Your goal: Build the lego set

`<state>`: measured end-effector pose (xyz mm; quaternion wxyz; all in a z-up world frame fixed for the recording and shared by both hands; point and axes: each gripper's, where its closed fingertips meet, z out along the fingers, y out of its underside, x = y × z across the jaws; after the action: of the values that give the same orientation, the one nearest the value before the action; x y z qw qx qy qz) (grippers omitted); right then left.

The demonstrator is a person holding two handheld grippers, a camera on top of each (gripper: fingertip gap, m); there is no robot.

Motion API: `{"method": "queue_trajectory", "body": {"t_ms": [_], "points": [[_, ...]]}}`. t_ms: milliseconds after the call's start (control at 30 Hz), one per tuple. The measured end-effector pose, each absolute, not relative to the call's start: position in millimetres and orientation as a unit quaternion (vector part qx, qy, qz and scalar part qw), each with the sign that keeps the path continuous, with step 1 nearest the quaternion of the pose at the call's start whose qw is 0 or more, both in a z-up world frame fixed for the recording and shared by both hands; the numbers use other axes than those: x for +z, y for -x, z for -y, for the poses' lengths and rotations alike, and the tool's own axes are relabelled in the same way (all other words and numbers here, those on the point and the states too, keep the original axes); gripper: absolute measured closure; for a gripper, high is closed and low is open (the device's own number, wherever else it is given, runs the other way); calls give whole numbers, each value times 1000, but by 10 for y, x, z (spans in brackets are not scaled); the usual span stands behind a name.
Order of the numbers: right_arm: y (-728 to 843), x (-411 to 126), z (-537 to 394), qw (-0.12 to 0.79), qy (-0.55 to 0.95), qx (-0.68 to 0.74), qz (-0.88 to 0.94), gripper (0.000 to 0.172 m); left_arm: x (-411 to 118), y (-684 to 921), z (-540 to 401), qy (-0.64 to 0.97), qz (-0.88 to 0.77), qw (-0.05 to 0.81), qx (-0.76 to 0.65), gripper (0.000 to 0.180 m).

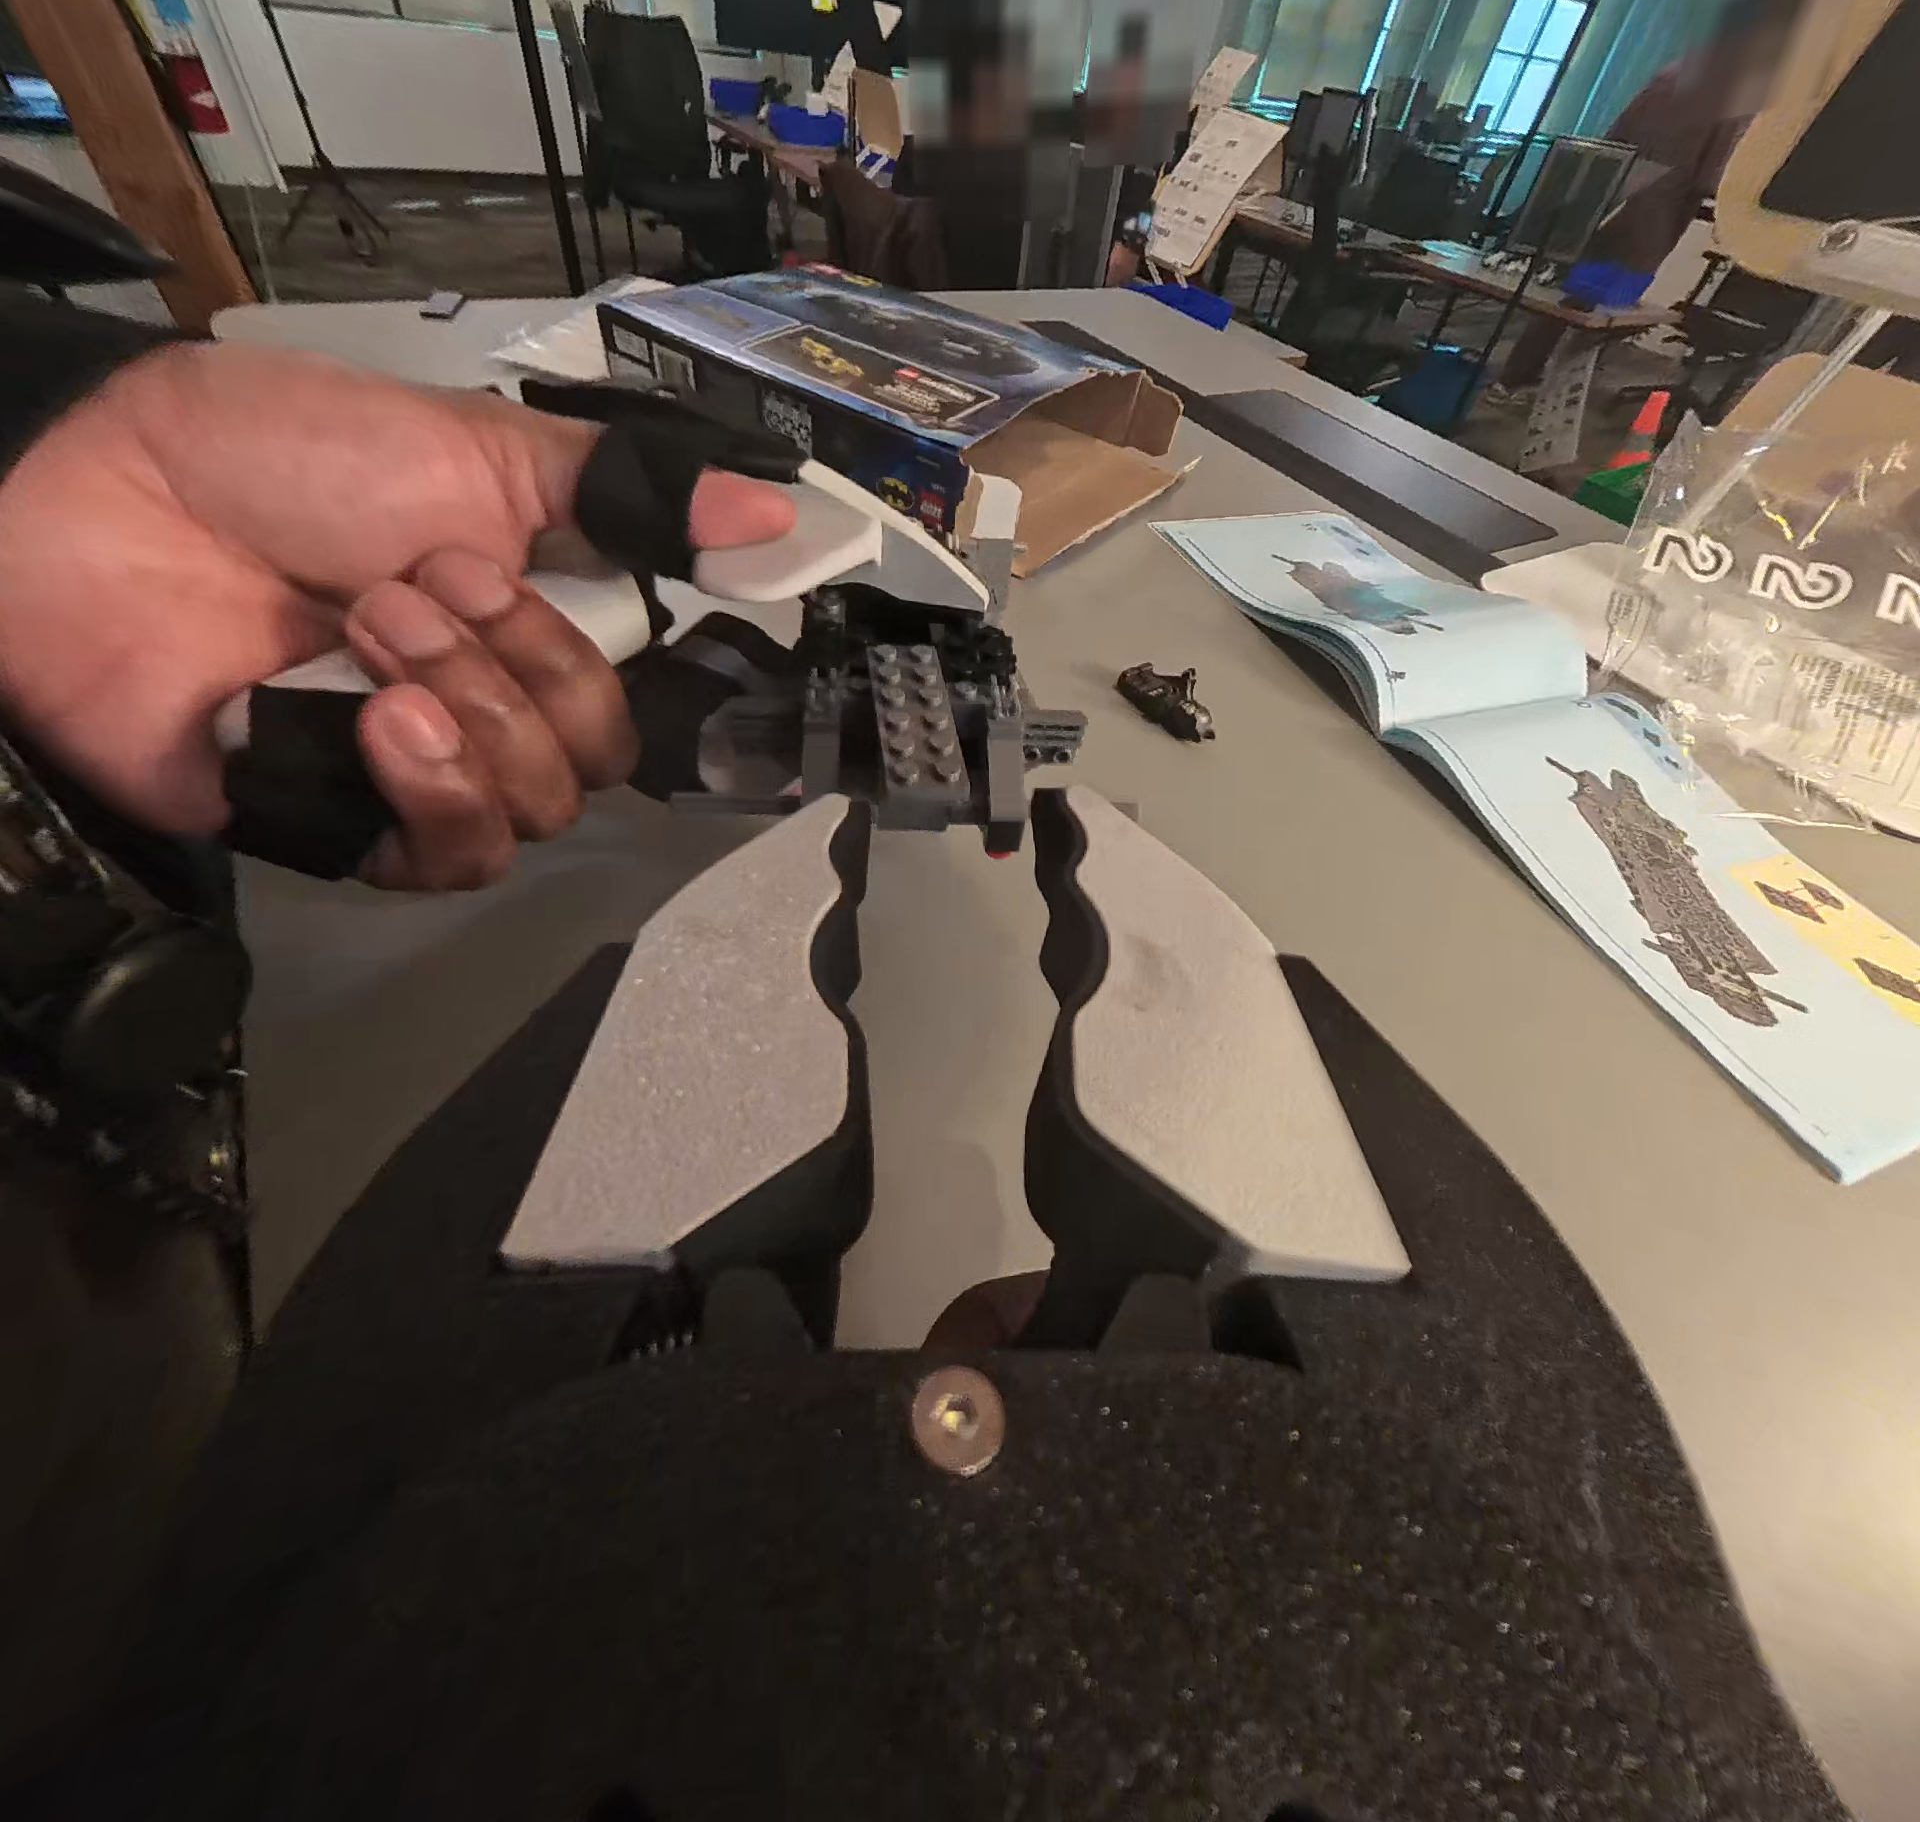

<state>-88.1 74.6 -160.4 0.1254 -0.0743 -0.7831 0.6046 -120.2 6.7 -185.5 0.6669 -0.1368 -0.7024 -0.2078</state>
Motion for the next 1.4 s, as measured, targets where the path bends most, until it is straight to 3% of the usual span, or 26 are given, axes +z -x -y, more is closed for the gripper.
{"method": "queue_trajectory", "body": {"t_ms": [300, 733, 1400], "points": [[867, -1577, -661, 72, 85, 619, 777, 142, -1839, 1216, -112, 153, 697, 668, -210, 149], [881, -1645, -620, 77, 118, 605, 783, 154, -1841, 1228, -129, 156, 697, 667, -212, 149], [874, -1635, -625, 78, 156, 610, 773, 158, -1830, 1208, -127, 156, 695, 669, -209, 149]]}}
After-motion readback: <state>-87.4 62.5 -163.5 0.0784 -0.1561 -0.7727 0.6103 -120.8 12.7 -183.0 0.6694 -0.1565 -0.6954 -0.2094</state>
